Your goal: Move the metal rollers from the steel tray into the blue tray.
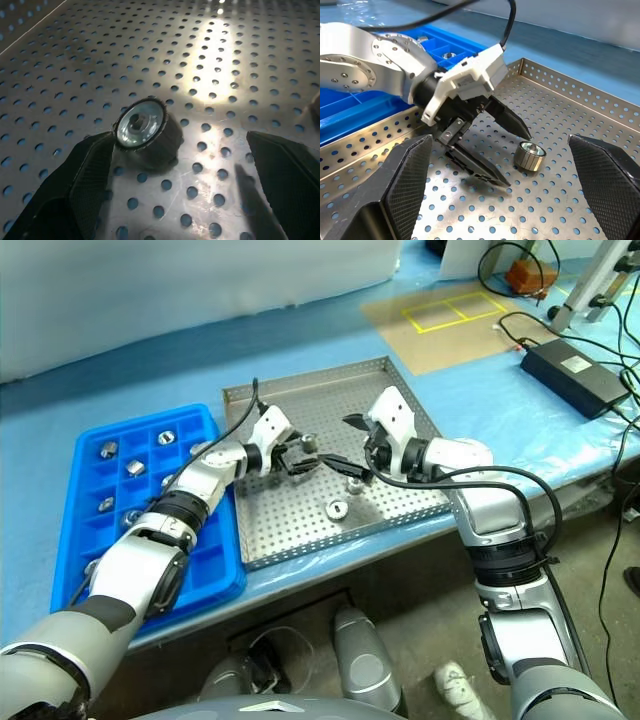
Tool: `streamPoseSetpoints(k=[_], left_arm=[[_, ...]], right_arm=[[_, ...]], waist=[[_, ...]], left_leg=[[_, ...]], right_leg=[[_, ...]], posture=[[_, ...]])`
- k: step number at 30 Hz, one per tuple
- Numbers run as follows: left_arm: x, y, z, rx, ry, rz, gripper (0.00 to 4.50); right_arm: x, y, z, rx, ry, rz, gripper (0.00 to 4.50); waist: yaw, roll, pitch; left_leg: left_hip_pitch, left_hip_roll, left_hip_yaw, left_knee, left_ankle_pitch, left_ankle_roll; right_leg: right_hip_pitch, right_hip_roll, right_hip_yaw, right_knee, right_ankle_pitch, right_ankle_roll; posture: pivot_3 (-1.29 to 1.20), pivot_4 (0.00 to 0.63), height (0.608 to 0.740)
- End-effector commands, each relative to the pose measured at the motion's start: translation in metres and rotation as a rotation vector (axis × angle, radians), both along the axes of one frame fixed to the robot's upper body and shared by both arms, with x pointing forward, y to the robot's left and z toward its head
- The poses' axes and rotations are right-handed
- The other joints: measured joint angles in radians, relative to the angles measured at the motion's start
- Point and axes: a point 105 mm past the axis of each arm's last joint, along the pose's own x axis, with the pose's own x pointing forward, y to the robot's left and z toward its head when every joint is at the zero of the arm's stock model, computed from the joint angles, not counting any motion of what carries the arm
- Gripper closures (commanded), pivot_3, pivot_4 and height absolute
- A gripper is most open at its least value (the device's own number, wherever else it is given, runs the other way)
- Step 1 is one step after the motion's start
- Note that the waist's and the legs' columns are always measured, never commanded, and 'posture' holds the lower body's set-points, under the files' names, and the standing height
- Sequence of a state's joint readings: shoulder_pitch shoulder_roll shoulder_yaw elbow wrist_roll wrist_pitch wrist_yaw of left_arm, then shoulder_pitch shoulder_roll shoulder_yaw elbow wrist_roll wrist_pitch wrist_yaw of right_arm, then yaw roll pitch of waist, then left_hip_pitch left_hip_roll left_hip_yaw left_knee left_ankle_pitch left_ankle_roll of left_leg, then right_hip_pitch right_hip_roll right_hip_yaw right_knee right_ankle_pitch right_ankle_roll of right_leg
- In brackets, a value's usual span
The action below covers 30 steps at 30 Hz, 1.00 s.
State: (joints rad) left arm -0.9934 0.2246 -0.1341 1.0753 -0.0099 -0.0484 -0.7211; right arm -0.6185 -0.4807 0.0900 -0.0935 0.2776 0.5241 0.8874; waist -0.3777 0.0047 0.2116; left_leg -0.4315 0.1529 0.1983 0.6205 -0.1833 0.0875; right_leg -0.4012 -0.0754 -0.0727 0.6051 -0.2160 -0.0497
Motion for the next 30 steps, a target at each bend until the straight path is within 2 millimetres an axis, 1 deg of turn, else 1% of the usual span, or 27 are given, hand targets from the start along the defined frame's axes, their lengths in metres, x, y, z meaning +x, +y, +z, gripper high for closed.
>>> streamPoseSetpoints(k=[1, 4, 7, 11, 13, 15, 16, 18, 20, 21, 24, 26, 28, 30], left_arm=[[0.016, 0.004, 0.02, -0.016, -0.087, 0.114, 0.03], [0.017, 0.002, 0.019, -0.03, -0.081, 0.131, 0.03], [0.015, -0.003, 0.019, -0.036, -0.08, 0.1, 0.03], [0.009, -0.013, 0.028, -0.103, -0.067, 0.02, 0.03], [-0.001, -0.016, 0.037, -0.172, -0.035, -0.085, 0.03], [-0.014, -0.015, 0.049, -0.225, -0.024, -0.193, 0.03], [-0.019, -0.012, 0.053, -0.238, -0.026, -0.218, 0.03], [-0.036, 0.004, 0.064, -0.245, -0.026, -0.267, 0.03], [-0.059, 0.021, 0.066, -0.197, -0.011, -0.311, 0.03], [-0.065, 0.025, 0.065, -0.179, -0.002, -0.317, 0.03], [-0.09, 0.066, 0.057, -0.075, 0.035, -0.266, 0.03], [-0.099, 0.089, 0.056, -0.03, 0.048, -0.209, 0.03], [-0.104, 0.106, 0.061, -0.007, 0.035, -0.148, 0.03], [-0.107, 0.113, 0.067, -0.01, 0.021, -0.115, 0.03]], right_arm=[[-0.001, 0.003, 0.016, 0.015, -0.064, 0.015, 0.0], [-0.001, 0.004, 0.015, 0.011, -0.065, 0.018, 0.0], [-0.002, 0.005, 0.013, 0.009, -0.065, 0.02, 0.0], [-0.003, 0.008, 0.01, 0.012, -0.06, 0.022, 0.0], [0.004, 0.013, 0.007, 0.011, -0.079, -0.011, 0.0], [0.018, 0.018, 0.007, 0.027, -0.104, -0.082, 0.0], [0.024, 0.02, 0.006, 0.033, -0.113, -0.115, 0.0], [0.039, 0.027, 0.002, 0.034, -0.114, -0.187, 0.0], [0.048, 0.034, -0.002, 0.054, -0.095, -0.22, 0.0], [0.049, 0.035, -0.003, 0.063, -0.087, -0.223, 0.0], [0.064, 0.038, -0.017, 0.085, -0.017, -0.276, 0.0], [0.07, 0.042, -0.025, 0.111, 0.035, -0.283, 0.0], [0.073, 0.049, -0.029, 0.13, 0.069, -0.265, 0.0], [0.075, 0.056, -0.03, 0.139, 0.077, -0.245, 0.0]], waist=[[0.0, 0.0, 0.0], [0.002, 0.0, 0.0], [0.0, 0.0, 0.0], [-0.003, 0.0, 0.0], [-0.008, 0.0, 0.0], [-0.02, 0.0, 0.0], [-0.024, 0.0, 0.0], [-0.037, 0.0, 0.0], [-0.064, 0.0, 0.0], [-0.068, 0.0, 0.0], [-0.076, 0.0, 0.0], [-0.075, 0.001, 0.001], [-0.07, 0.001, 0.001], [-0.059, 0.002, 0.001]], left_leg=[[-0.002, 0.0, -0.002, 0.001, 0.0, 0.0], [-0.006, 0.001, -0.004, 0.005, -0.001, 0.002], [-0.008, 0.001, -0.004, 0.009, -0.004, 0.006], [-0.008, -0.001, -0.004, 0.011, -0.004, 0.008], [-0.008, -0.001, -0.003, 0.011, -0.004, 0.008], [-0.008, -0.001, -0.003, 0.011, -0.004, 0.008], [-0.008, -0.001, -0.003, 0.011, -0.004, 0.008], [-0.008, -0.001, -0.003, 0.011, -0.004, 0.008], [-0.007, 0.0, -0.003, 0.011, -0.004, 0.007], [-0.007, 0.0, -0.003, 0.011, -0.004, 0.007], [-0.006, 0.002, -0.003, 0.011, -0.003, 0.006], [-0.006, 0.002, -0.003, 0.011, -0.003, 0.006], [-0.006, 0.002, -0.003, 0.012, -0.003, 0.005], [-0.006, 0.001, -0.003, 0.013, -0.003, 0.005]], right_leg=[[0.0, 0.0, -0.002, 0.0, 0.0, 0.0], [0.0, -0.001, -0.006, 0.0, 0.0, 0.0], [0.0, -0.002, -0.006, 0.0, 0.0, 0.0], [0.0, -0.004, -0.006, 0.0, 0.001, 0.001], [0.0, -0.005, -0.006, 0.0, 0.001, 0.002], [0.0, -0.005, -0.006, 0.0, 0.001, 0.002], [0.0, -0.006, -0.006, 0.001, 0.001, 0.002], [0.0, -0.006, -0.006, 0.002, 0.001, 0.002], [-0.001, -0.005, -0.006, 0.003, 0.001, 0.001], [-0.001, -0.005, -0.007, 0.004, 0.001, 0.001], [-0.001, -0.005, -0.008, 0.004, 0.001, 0.001], [-0.001, -0.005, -0.007, 0.006, 0.001, 0.001], [-0.001, -0.006, -0.007, 0.007, 0.001, 0.001], [-0.001, -0.007, -0.008, 0.01, 0.001, 0.001]], posture=[[-0.83, 0.15, 0.74], [-0.83, 0.15, 0.74], [-0.84, 0.15, 0.74], [-0.84, 0.15, 0.74], [-0.84, 0.15, 0.74], [-0.84, 0.15, 0.74], [-0.83, 0.15, 0.74], [-0.82, 0.15, 0.74], [-0.8, 0.15, 0.74], [-0.79, 0.15, 0.74], [-0.75, 0.15, 0.74], [-0.73, 0.15, 0.74], [-0.71, 0.15, 0.74], [-0.69, 0.15, 0.74]])
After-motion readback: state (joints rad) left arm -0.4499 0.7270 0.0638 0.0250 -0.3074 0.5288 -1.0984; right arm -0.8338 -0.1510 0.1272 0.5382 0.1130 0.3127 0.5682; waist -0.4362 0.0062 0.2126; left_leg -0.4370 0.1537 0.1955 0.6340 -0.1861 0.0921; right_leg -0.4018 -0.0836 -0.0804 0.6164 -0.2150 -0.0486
